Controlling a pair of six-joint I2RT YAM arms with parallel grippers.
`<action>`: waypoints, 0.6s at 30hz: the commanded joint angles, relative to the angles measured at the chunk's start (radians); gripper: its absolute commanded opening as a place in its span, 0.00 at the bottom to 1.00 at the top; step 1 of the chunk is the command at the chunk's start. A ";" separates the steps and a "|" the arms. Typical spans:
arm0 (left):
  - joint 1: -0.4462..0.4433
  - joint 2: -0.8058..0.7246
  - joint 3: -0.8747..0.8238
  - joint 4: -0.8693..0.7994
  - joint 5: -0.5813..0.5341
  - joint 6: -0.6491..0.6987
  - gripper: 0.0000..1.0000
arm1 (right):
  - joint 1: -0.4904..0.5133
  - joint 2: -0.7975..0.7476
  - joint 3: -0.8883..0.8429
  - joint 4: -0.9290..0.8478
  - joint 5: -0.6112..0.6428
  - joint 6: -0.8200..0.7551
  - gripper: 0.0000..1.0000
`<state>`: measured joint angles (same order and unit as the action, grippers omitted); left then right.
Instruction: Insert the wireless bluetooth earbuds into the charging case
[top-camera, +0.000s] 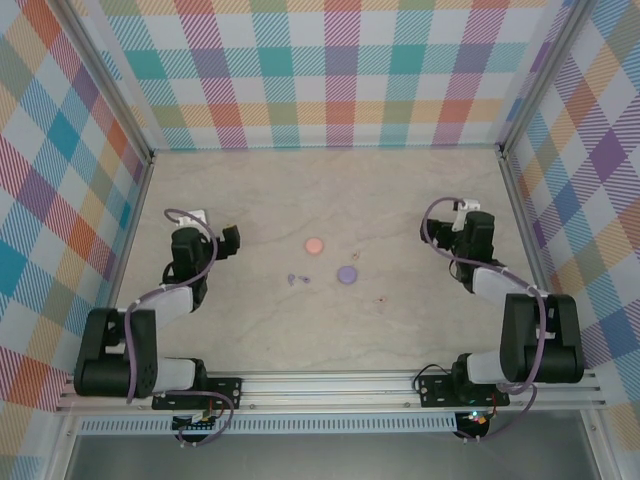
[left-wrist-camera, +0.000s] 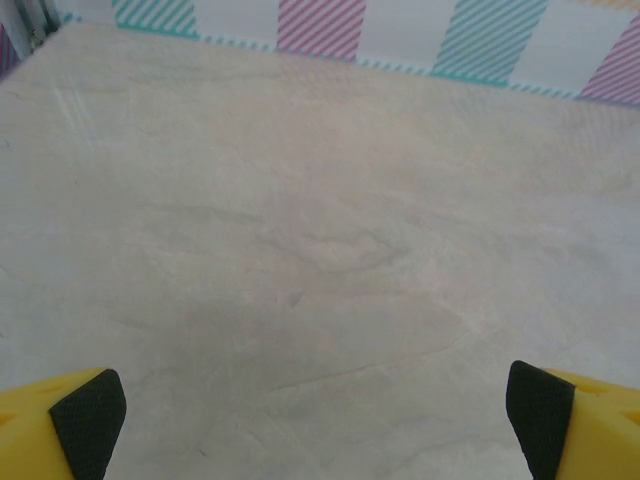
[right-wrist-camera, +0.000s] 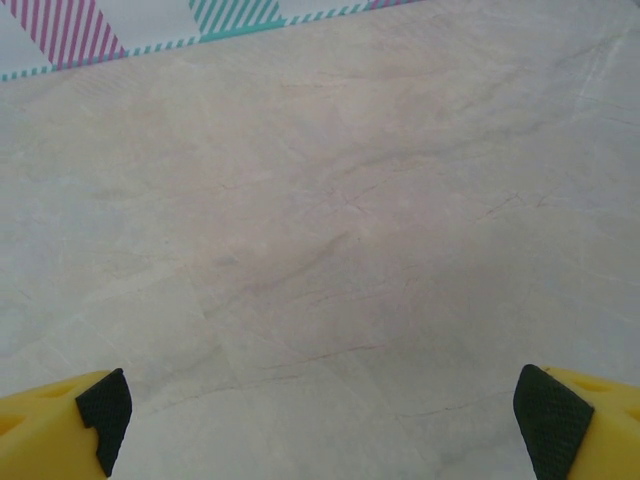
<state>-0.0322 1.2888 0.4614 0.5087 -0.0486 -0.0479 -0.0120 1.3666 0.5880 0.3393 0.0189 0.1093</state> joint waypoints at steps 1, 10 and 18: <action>-0.010 -0.085 0.110 -0.296 0.035 -0.107 1.00 | 0.009 -0.049 0.092 -0.305 -0.041 0.094 1.00; -0.129 -0.136 0.226 -0.543 0.272 -0.284 1.00 | 0.039 -0.094 0.181 -0.598 -0.327 0.238 1.00; -0.381 0.052 0.375 -0.693 0.341 -0.287 0.93 | 0.165 -0.098 0.166 -0.683 -0.454 0.243 0.99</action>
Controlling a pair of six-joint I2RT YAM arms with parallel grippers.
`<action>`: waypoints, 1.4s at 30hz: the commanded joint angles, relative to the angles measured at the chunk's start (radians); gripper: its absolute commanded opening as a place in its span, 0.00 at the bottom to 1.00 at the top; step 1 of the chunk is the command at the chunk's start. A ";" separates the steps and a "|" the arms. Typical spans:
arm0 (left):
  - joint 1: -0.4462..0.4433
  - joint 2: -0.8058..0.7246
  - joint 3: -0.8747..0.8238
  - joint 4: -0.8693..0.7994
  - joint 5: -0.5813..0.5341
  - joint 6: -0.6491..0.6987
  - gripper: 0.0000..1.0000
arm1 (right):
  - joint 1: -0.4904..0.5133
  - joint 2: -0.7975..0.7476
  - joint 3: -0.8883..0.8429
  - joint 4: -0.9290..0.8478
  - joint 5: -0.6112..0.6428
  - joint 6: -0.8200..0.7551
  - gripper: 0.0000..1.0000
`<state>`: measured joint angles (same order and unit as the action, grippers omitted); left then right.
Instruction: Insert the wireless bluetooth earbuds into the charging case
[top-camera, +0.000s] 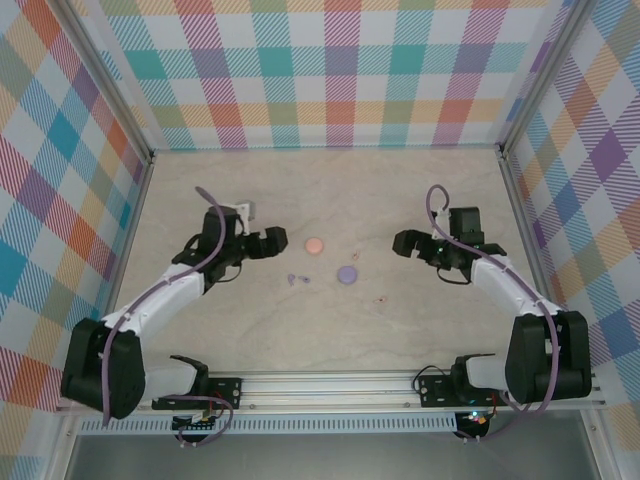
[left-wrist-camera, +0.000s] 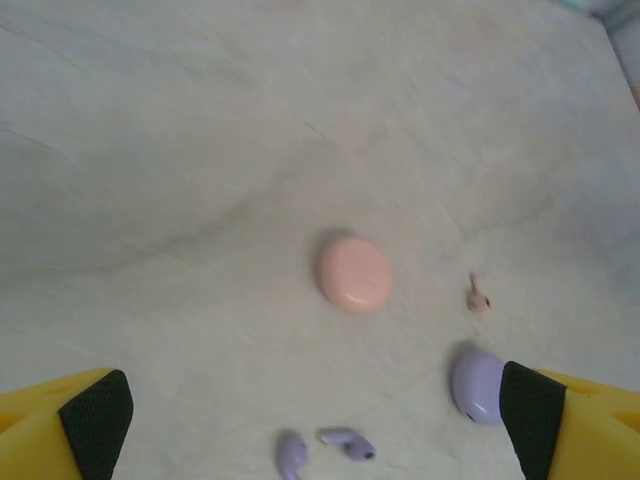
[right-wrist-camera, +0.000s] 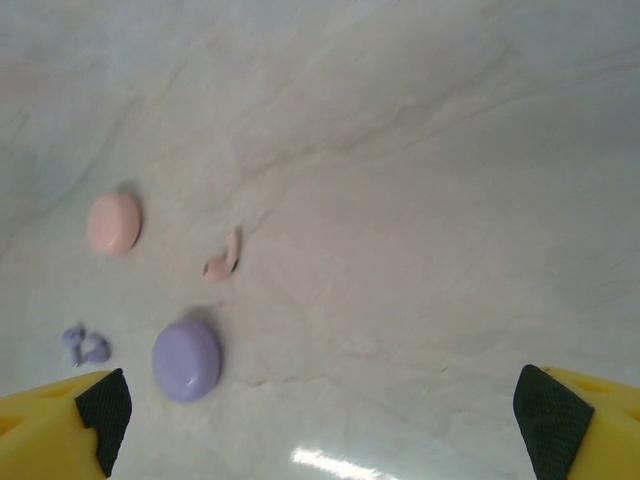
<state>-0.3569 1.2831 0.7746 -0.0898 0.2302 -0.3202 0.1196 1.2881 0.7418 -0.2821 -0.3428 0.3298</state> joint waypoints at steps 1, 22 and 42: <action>-0.088 0.093 0.087 -0.108 0.067 -0.017 0.90 | 0.054 -0.021 0.009 -0.064 -0.096 0.029 0.98; -0.275 0.588 0.412 -0.124 0.179 -0.049 0.49 | 0.305 0.273 0.023 0.123 -0.126 0.229 0.29; -0.282 0.628 0.413 -0.143 0.206 -0.060 0.43 | 0.370 0.424 0.128 0.096 0.005 0.274 0.22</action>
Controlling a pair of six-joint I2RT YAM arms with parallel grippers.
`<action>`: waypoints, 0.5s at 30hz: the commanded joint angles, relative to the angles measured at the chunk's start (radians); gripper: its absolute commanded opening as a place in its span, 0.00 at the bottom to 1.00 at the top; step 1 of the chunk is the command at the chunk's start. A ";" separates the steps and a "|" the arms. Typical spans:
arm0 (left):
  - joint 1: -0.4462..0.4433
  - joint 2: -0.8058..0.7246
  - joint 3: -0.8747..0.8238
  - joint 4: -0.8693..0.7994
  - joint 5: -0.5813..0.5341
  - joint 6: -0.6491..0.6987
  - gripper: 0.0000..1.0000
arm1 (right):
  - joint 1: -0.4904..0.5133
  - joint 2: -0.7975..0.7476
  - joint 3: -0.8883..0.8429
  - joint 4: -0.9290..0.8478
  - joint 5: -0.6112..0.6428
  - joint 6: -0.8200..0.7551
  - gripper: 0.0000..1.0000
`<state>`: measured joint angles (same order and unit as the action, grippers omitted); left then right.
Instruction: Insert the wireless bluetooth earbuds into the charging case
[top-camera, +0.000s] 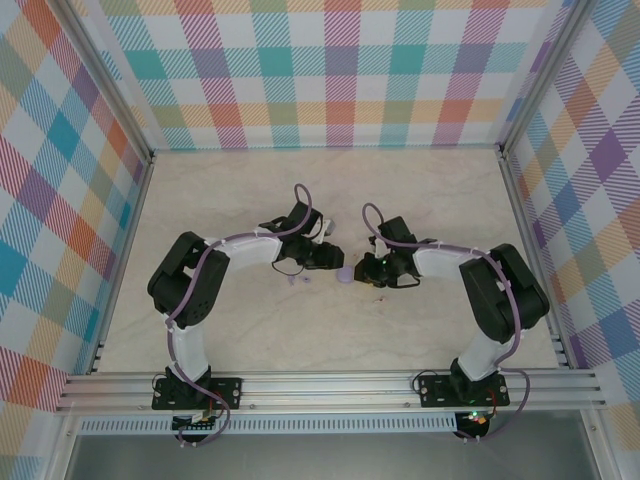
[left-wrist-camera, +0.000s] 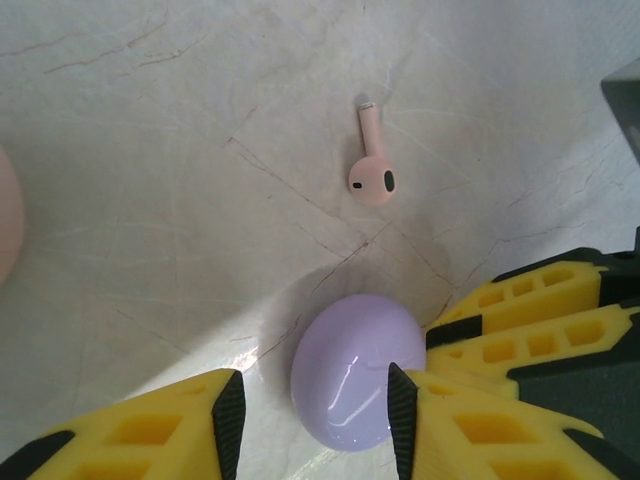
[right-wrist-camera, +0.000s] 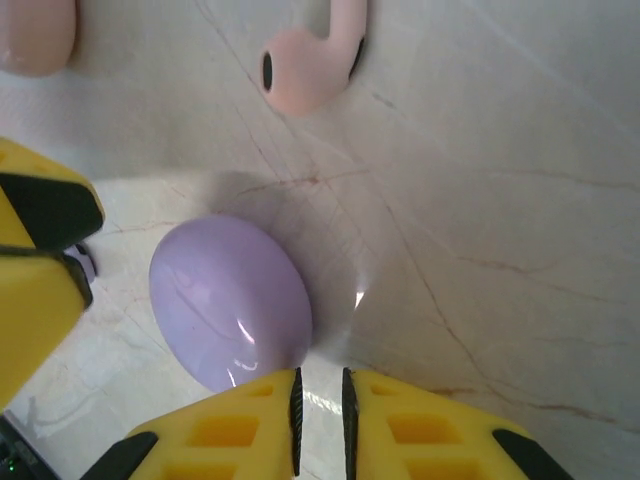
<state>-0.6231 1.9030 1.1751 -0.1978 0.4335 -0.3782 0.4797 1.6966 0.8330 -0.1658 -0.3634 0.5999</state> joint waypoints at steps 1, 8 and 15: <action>-0.019 0.008 0.009 -0.030 0.008 -0.002 0.43 | 0.010 0.019 0.042 -0.024 0.027 0.002 0.22; -0.026 -0.008 -0.015 -0.013 0.008 -0.024 0.43 | 0.014 0.028 0.058 -0.035 0.030 -0.002 0.23; -0.025 -0.061 -0.048 -0.006 -0.063 -0.066 0.47 | 0.014 -0.020 0.057 -0.075 0.084 -0.015 0.26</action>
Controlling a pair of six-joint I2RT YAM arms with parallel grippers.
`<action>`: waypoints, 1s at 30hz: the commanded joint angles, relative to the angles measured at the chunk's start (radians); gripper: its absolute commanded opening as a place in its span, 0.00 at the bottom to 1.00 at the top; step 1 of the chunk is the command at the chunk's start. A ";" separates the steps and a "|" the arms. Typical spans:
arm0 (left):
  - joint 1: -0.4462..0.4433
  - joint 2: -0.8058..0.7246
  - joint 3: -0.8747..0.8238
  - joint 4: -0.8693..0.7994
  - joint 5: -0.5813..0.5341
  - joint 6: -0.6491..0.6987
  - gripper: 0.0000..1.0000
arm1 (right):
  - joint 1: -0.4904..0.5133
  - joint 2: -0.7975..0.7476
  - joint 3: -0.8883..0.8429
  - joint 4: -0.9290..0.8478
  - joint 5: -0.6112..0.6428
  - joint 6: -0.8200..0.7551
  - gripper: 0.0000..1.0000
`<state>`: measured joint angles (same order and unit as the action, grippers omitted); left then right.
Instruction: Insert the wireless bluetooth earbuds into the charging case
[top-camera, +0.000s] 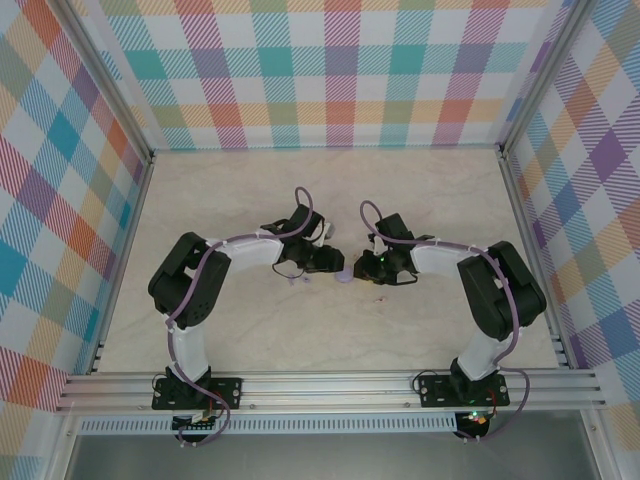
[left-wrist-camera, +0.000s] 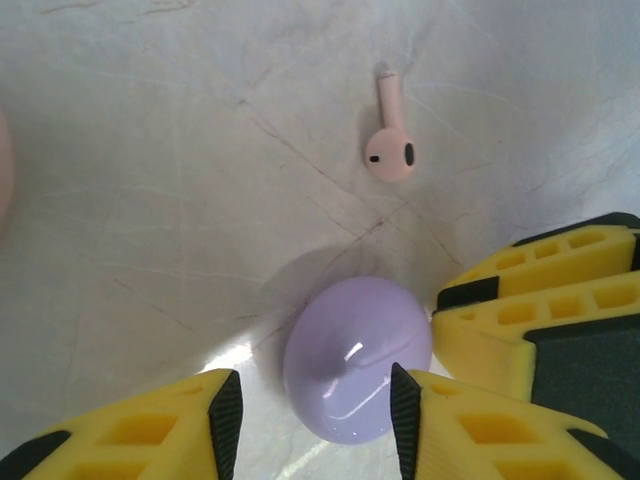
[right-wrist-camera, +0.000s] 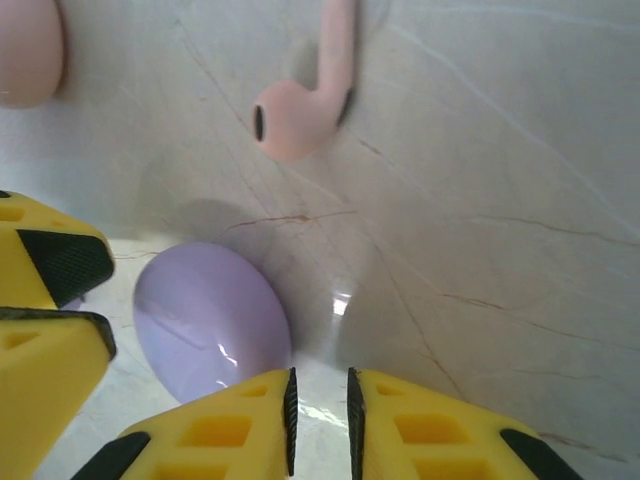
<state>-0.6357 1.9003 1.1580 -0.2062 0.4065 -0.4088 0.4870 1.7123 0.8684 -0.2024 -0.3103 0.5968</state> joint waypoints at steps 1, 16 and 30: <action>-0.012 -0.074 -0.047 0.018 -0.037 -0.050 0.50 | 0.006 -0.044 0.022 -0.041 0.027 -0.017 0.26; 0.024 -0.074 -0.184 0.268 0.106 -0.216 0.52 | -0.001 -0.060 0.001 0.040 -0.079 0.040 0.29; 0.022 -0.037 -0.185 0.255 0.102 -0.223 0.49 | -0.001 0.007 0.006 0.085 -0.099 0.078 0.27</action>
<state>-0.6193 1.8446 0.9821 0.0582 0.4973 -0.6327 0.4862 1.7054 0.8680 -0.1364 -0.3874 0.6559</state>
